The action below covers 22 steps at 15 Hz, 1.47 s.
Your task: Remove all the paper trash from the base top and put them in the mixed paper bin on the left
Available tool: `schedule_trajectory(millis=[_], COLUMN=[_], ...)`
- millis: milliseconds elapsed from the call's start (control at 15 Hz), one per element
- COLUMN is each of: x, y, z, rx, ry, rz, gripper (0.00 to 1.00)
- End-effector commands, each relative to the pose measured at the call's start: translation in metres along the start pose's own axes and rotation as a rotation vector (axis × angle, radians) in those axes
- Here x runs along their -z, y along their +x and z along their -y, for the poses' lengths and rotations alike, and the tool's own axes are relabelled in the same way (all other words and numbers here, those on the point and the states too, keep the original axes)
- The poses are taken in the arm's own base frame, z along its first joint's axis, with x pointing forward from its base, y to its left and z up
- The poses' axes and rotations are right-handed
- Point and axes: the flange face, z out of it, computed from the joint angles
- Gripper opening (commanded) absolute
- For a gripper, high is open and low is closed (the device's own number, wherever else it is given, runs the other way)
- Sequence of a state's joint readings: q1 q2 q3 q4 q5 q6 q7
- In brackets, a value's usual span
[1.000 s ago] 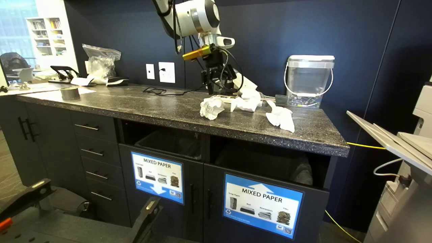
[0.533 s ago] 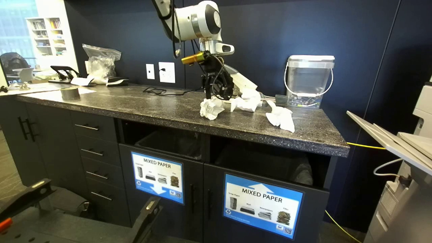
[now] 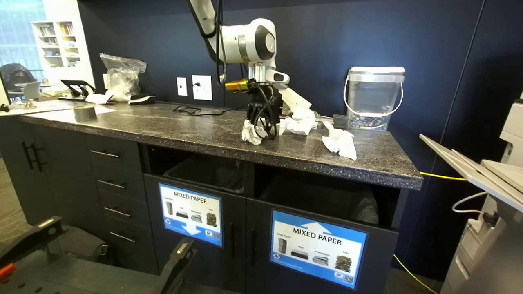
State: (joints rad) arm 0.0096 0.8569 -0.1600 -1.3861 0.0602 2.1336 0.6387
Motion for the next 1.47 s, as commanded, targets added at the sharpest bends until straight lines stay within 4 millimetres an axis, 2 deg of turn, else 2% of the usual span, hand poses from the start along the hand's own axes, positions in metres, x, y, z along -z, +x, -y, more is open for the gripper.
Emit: schedule_trajectory(millis=[0, 200, 533, 600, 733, 1133, 1267, 1400], x=[-0.015, -0.027, -0.028, -0.03, -0.027, -0.021, -0.021, -0.018], y=[0.003, 0.0, 0.001, -0.002, -0.001, -0.003, -0.006, -0.003], z=[0.006, 0.011, 0.012, 0.016, 0.016, 0.024, 0.028, 0.025], rx=[-0.044, -0.051, -0.038, -0.025, -0.016, 0.008, 0.026, 0.051], ry=[0.043, 0.054, 0.069, 0.068, 0.078, 0.098, 0.103, 0.109], rz=[0.025, 0.044, 0.041, 0.033, 0.03, 0.012, 0.007, 0.001], gripper=[1.0, 1.0, 0.98, 0.75, 0.73, 0.27, 0.15, 0.11])
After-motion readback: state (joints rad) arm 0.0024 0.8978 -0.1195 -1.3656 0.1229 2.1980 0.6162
